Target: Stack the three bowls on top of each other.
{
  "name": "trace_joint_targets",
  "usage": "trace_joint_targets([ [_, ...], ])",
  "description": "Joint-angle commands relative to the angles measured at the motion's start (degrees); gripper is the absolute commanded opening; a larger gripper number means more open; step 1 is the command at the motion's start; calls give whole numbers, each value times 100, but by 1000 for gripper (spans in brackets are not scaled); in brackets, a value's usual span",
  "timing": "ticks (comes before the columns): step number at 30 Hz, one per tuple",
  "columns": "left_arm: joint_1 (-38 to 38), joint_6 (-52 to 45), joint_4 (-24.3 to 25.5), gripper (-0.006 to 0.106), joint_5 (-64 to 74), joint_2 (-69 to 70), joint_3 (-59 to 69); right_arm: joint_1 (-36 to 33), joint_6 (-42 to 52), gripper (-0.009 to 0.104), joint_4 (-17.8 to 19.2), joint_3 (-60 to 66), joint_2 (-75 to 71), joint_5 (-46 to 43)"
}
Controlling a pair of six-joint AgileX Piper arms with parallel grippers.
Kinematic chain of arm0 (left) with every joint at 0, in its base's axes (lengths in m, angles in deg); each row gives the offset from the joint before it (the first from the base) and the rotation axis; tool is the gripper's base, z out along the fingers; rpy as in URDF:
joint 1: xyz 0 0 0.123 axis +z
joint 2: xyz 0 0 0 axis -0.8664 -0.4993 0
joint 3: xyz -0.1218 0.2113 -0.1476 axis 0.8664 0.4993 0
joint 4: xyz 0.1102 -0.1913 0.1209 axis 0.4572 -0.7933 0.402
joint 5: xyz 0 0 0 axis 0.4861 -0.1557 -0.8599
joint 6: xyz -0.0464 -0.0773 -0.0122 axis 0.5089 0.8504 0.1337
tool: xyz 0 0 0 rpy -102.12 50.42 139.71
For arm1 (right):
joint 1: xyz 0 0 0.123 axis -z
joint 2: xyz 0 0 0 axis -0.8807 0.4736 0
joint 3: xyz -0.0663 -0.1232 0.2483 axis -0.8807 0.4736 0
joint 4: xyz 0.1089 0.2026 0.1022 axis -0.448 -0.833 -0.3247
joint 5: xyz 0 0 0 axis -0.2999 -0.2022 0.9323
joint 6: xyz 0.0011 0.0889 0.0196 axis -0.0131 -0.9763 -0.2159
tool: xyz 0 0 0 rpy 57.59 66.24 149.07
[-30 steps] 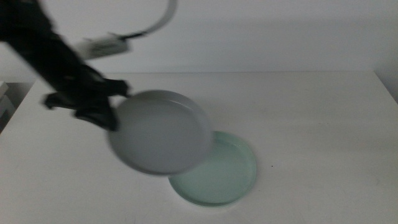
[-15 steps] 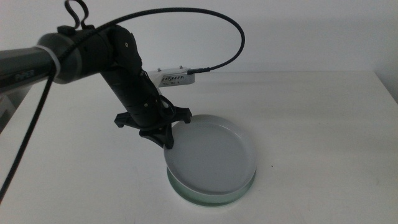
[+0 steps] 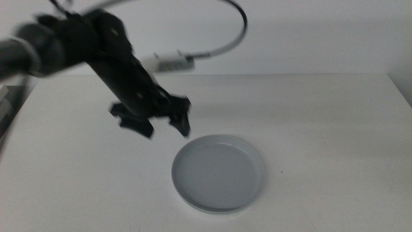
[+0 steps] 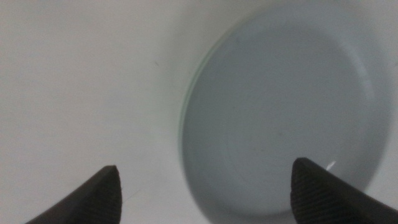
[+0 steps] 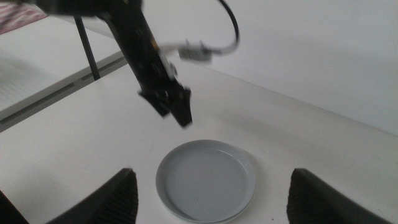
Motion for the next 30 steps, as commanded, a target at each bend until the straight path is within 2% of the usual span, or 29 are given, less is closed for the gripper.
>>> trace_joint_targets([
  [1,140,18,-87,90,-54,737,-173,-12,46,63,-10,-107,50,-428],
  [11,725,111,525,90,-647,2296,-173,-12,46,63,-10,-107,50,-428],
  [20,856,114,1224,90,-1454,3032,-173,-12,46,63,-10,-107,50,-428],
  [30,856,108,1312,90,-3001,3128,-173,-12,46,63,-10,-107,50,-431],
])
